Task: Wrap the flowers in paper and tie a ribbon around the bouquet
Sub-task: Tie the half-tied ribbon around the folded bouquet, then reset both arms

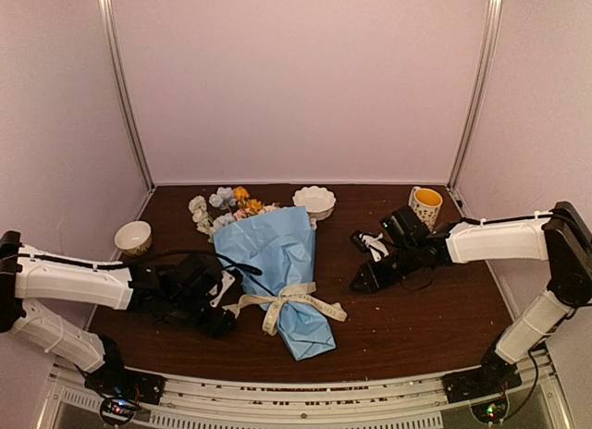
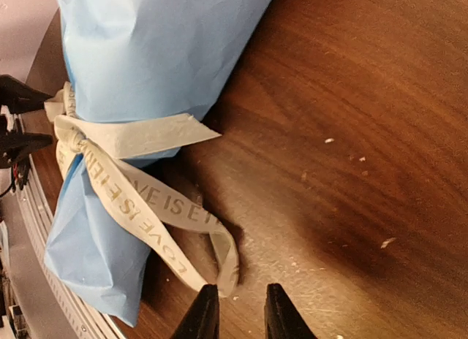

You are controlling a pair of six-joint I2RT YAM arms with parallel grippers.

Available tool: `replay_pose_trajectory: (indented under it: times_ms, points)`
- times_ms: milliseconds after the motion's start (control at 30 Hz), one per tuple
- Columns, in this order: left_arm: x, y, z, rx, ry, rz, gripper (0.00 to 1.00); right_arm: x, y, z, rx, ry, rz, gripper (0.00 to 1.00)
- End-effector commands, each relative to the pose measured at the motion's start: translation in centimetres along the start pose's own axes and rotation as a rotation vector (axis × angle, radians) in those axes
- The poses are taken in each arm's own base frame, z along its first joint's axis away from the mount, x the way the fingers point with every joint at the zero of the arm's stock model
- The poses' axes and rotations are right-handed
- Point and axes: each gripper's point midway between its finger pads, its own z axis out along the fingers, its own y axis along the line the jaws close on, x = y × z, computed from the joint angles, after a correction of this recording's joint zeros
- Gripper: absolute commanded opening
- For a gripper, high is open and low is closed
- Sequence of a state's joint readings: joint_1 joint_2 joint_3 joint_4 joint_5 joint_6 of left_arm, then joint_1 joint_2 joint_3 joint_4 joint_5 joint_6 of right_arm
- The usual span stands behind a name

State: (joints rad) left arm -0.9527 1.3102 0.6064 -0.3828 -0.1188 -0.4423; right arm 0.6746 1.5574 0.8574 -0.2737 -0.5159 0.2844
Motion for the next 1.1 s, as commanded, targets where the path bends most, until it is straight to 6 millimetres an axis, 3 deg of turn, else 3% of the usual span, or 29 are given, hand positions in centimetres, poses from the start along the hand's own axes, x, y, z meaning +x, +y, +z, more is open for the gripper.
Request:
replay_pose_trajectory:
  times_ms: [0,100,200,333,467,500,533,567,600,700,800,933,1067]
  points:
    - [-2.2,-1.9,-2.0,0.088,-0.132,0.054,0.63,-2.3,-2.7,-2.3,0.141,-0.065,0.017,0.27]
    - [-3.3,-3.1,-4.1,0.177,-0.231,0.079,0.68,-3.9,-1.7,-3.2,0.095,-0.119,-0.009,0.31]
    - [-4.4,-2.7,-6.5,0.184,-0.345,0.069,0.75,-4.7,0.2,-3.1,0.004,-0.121,-0.051,0.33]
    - [-5.5,1.3,-9.4,0.024,-0.493,-0.052,0.89,-5.2,0.8,-2.8,-0.012,-0.110,-0.070,0.33]
    - [-4.8,5.3,-10.4,-0.130,-0.490,-0.184,0.95,-6.7,0.2,-4.3,0.023,-0.195,-0.056,0.36]
    - [-4.3,6.3,-10.2,-0.164,-0.462,-0.213,0.96,-7.2,-0.1,-4.9,0.034,-0.226,-0.049,0.42]
    - [-3.8,7.4,-10.0,-0.204,-0.428,-0.249,0.96,-7.8,-0.5,-5.8,0.048,-0.262,-0.040,0.57]
    - [-3.3,8.5,-9.8,-0.246,-0.392,-0.289,0.96,-8.3,-1.2,-6.7,0.064,-0.299,-0.024,0.83]
    - [-2.6,9.9,-9.7,-0.299,-0.350,-0.329,0.96,-8.8,-1.9,-7.8,0.078,-0.342,-0.009,0.98]
    - [-1.3,12.7,-9.3,-0.410,-0.261,-0.406,0.97,-10.2,-4.7,-11.7,0.129,-0.484,0.055,1.00]
    - [-1.1,14.9,-9.2,-0.463,-0.236,-0.479,0.98,-9.8,-8.8,-15.4,0.230,-0.592,0.143,1.00]
    - [-0.1,18.9,-8.4,-0.497,-0.209,-0.638,0.98,-8.4,-13.2,-19.7,0.375,-0.729,0.232,1.00]
    - [0.5,21.8,-8.7,-0.563,-0.238,-0.766,0.98,-6.4,-16.8,-21.9,0.464,-0.783,0.333,1.00]
